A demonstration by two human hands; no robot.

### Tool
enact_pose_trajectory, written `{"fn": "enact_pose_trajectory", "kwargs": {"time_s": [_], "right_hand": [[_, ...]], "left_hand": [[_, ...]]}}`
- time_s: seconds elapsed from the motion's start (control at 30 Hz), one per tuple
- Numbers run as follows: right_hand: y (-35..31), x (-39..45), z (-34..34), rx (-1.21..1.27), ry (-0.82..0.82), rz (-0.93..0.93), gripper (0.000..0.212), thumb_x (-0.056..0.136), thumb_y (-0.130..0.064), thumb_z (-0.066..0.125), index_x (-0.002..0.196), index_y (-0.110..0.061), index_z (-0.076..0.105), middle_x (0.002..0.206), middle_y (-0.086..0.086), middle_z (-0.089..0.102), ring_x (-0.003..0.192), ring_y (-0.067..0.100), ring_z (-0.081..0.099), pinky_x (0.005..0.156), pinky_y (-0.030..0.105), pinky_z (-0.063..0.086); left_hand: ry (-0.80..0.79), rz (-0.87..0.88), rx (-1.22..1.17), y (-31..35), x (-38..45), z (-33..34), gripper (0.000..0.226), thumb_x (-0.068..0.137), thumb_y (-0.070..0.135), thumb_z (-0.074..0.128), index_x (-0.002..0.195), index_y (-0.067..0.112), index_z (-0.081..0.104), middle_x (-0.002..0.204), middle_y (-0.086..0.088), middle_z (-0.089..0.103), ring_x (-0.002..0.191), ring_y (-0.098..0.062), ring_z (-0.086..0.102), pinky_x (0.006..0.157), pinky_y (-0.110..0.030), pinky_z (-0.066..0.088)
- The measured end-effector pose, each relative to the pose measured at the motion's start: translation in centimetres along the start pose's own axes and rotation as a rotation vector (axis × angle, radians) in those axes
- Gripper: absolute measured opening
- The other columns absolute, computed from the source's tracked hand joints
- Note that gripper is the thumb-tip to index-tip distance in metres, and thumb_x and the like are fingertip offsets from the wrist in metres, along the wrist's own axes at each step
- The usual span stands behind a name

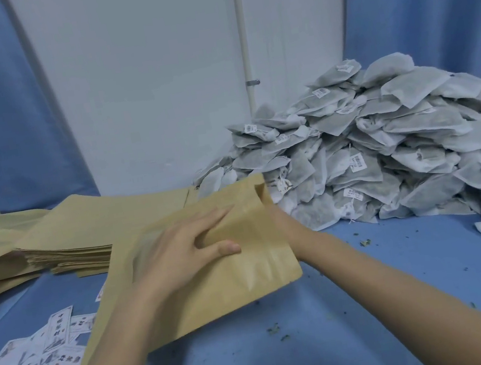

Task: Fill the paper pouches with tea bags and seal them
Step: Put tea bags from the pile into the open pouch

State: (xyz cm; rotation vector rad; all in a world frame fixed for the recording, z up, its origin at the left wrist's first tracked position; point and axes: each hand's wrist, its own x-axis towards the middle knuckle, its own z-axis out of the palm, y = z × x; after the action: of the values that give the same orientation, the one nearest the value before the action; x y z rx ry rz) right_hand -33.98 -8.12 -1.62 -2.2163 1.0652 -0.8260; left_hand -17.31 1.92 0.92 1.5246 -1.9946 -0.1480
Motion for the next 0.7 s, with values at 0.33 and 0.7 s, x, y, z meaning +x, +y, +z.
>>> {"fn": "enact_pose_trajectory", "kwargs": {"time_s": [0.33,0.7], "right_hand": [[5.0,5.0,-3.3,-0.199,0.549,0.023,0.036,0.088,-0.013,0.058,0.124,-0.011,0.058,0.124,0.012,0.052,0.106,0.022,0.054,0.089,0.021,0.037],[7.6,9.4,-3.9,-0.408,0.625,0.071,0.044,0.085,0.004,0.043,0.122,-0.012,0.061,0.118,0.011,0.061,0.113,0.03,0.047,0.092,0.029,0.036]], "left_hand": [[0.259,-0.172,-0.193,-4.7,4.0,1.6,0.053,0.057,0.064,0.065,0.103,0.073,0.039,0.144,0.011,0.043,0.136,-0.005,0.034,0.112,-0.03,0.028],[0.307,-0.23,-0.118,-7.2,6.0,2.7,0.065,0.061,0.055,0.072,0.123,0.053,0.051,0.145,0.01,0.043,0.138,-0.011,0.033,0.112,-0.034,0.027]]}}
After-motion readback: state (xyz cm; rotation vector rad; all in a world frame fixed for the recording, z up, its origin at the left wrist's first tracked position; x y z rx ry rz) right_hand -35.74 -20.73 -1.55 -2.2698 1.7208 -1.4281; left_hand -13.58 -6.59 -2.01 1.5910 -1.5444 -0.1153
